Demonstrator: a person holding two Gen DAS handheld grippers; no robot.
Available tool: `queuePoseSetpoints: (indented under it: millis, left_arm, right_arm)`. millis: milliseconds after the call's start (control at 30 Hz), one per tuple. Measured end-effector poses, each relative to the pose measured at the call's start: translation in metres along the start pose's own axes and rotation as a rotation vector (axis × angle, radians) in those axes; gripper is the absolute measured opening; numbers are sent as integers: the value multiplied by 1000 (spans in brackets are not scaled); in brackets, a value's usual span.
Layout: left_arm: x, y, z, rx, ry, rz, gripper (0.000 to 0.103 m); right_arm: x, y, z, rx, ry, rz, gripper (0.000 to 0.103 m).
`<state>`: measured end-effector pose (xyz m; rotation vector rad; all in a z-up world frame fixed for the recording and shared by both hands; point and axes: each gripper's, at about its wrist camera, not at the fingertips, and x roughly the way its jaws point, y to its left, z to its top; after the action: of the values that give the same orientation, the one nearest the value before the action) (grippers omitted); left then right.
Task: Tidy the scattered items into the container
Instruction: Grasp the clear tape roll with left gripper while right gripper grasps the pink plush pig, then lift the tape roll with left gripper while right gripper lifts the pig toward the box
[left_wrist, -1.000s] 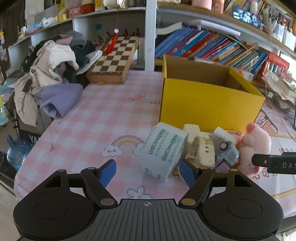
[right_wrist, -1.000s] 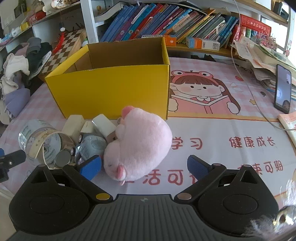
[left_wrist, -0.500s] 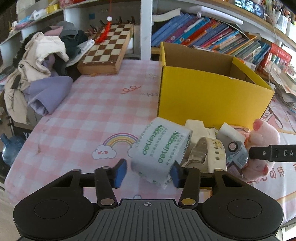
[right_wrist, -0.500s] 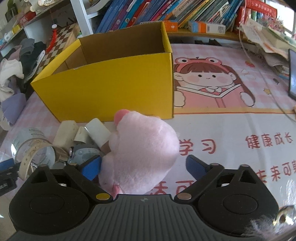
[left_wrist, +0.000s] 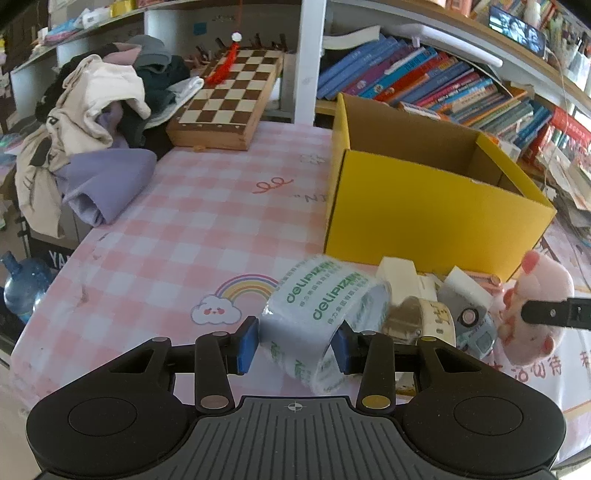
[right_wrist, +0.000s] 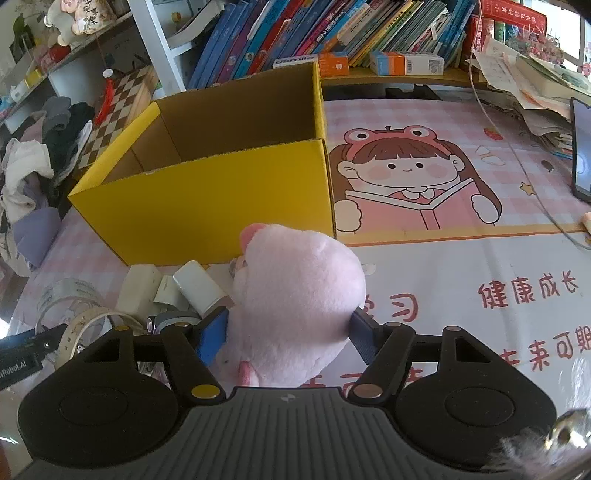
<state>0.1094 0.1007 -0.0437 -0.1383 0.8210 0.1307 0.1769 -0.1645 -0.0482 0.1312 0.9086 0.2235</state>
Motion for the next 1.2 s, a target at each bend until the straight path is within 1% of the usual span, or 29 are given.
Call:
queuePoseSetpoints:
  millis: [67, 167, 267, 367, 467, 533, 567, 600, 733, 1067, 1200]
  left_arm:
    - [-1, 1, 1, 1, -1, 3, 36]
    - [-3, -1, 0, 8, -4, 0, 36]
    - [-6, -3, -3, 29, 0, -7, 37]
    - [-8, -2, -7, 49, 5, -33, 39]
    - [-7, 2, -9, 47, 19, -57, 51]
    - [-7, 4, -8, 64, 17, -63, 59]
    - [-6, 5, -8, 74, 14, -65, 67]
    - [-8, 5, -7, 90, 2, -63, 69]
    - [-10, 3, -6, 143, -13, -73, 70]
    - [-22, -7, -20, 263, 14, -200, 70]
    - [-25, -7, -25, 265, 19, -181, 69]
  right_arm:
    - [1, -1, 0, 4, 9, 0, 67]
    - [2, -2, -1, 13, 21, 0, 67]
    - [0, -2, -3, 11, 18, 1, 68]
    - [-1, -2, -6, 15, 23, 0, 68]
    - [-2, -4, -9, 25, 28, -1, 68]
    - [-2, -5, -11, 33, 29, -2, 68]
    - [-3, -5, -11, 35, 28, -3, 68]
    - [-4, -5, -12, 35, 25, -5, 68]
    - [-6, -5, -15, 34, 25, -12, 68]
    - [-10, -4, -26, 36, 29, -25, 68]
    - [-13, -1, -30, 31, 29, -27, 68]
